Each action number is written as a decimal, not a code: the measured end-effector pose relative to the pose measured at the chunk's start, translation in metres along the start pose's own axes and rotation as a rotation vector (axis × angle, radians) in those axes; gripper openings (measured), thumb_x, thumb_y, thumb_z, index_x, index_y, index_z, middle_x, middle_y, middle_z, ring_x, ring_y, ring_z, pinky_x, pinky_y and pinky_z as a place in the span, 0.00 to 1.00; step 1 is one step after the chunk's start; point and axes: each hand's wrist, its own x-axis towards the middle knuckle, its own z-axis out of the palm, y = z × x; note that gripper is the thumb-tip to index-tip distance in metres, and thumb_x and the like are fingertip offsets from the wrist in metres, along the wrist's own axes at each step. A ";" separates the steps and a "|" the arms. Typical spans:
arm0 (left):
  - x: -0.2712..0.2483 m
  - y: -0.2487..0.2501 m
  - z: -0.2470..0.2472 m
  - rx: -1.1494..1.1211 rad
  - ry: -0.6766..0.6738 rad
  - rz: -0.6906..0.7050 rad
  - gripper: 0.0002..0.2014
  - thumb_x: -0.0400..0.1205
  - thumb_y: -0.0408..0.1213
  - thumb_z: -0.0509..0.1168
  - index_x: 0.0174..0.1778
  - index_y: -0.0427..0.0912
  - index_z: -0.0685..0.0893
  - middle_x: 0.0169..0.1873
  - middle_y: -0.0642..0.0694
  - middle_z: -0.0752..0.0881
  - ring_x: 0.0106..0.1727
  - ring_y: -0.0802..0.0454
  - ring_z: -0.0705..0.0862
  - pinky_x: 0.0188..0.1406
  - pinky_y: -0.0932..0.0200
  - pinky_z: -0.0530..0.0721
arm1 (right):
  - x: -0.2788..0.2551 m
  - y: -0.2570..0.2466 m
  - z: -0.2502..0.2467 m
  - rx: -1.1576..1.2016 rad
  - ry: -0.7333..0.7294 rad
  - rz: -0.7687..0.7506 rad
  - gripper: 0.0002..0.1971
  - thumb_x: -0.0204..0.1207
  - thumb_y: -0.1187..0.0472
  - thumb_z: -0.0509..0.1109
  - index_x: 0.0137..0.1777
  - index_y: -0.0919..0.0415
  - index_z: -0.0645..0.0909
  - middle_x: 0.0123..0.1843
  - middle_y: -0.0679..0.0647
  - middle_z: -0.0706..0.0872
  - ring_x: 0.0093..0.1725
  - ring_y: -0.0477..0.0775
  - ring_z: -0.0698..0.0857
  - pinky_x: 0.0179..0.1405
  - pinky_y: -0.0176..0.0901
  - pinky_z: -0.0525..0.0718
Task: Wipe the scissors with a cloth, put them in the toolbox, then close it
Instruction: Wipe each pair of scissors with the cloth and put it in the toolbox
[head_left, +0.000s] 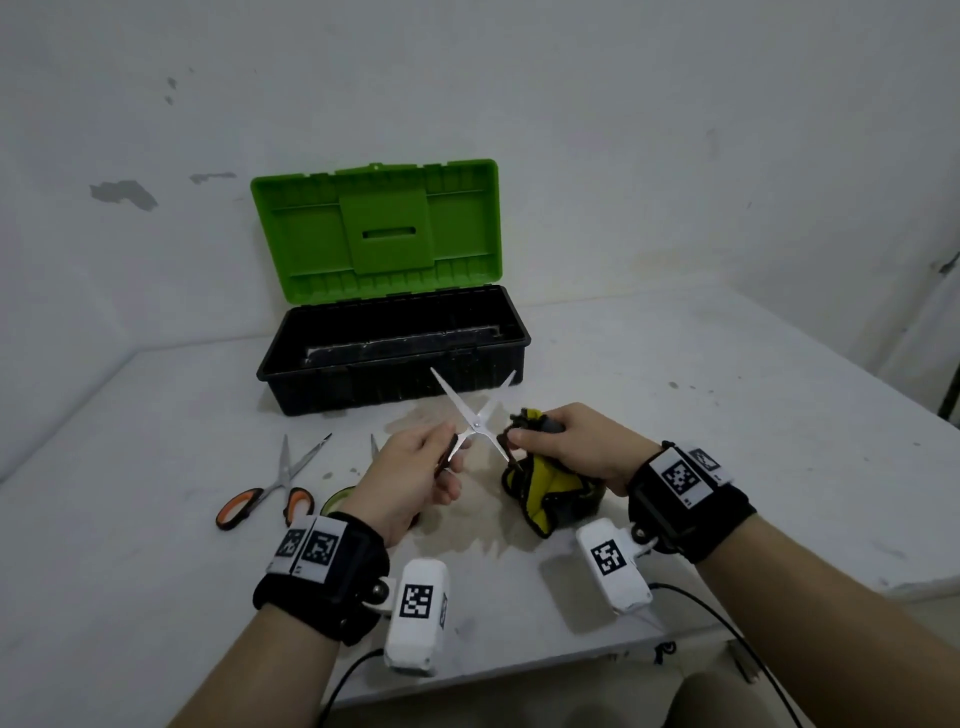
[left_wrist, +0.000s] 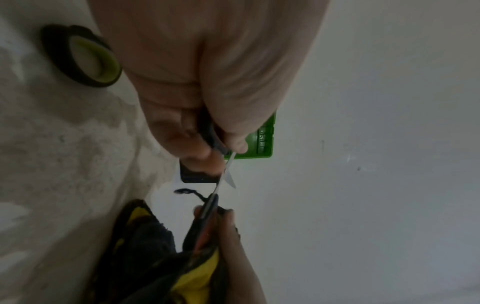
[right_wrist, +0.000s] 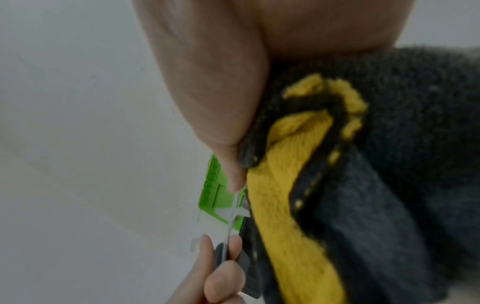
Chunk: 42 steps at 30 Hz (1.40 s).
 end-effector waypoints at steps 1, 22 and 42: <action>0.000 0.000 -0.001 0.002 0.006 0.005 0.18 0.91 0.45 0.55 0.53 0.36 0.85 0.33 0.46 0.80 0.23 0.56 0.75 0.19 0.66 0.72 | 0.000 -0.001 -0.001 0.094 0.060 0.020 0.20 0.73 0.43 0.76 0.41 0.63 0.88 0.34 0.55 0.89 0.33 0.51 0.87 0.41 0.43 0.88; 0.003 -0.001 0.005 -0.008 -0.026 0.055 0.17 0.92 0.46 0.54 0.51 0.38 0.83 0.28 0.51 0.75 0.24 0.58 0.68 0.21 0.66 0.66 | -0.004 -0.005 0.018 0.469 0.257 0.002 0.19 0.83 0.49 0.67 0.55 0.67 0.86 0.50 0.64 0.91 0.45 0.56 0.90 0.41 0.45 0.88; 0.003 -0.009 0.015 -0.092 -0.065 0.006 0.18 0.92 0.47 0.53 0.53 0.37 0.79 0.26 0.50 0.74 0.21 0.58 0.66 0.17 0.66 0.63 | -0.006 -0.011 0.022 0.646 0.213 -0.164 0.10 0.81 0.61 0.68 0.52 0.67 0.88 0.48 0.60 0.91 0.46 0.55 0.89 0.44 0.44 0.86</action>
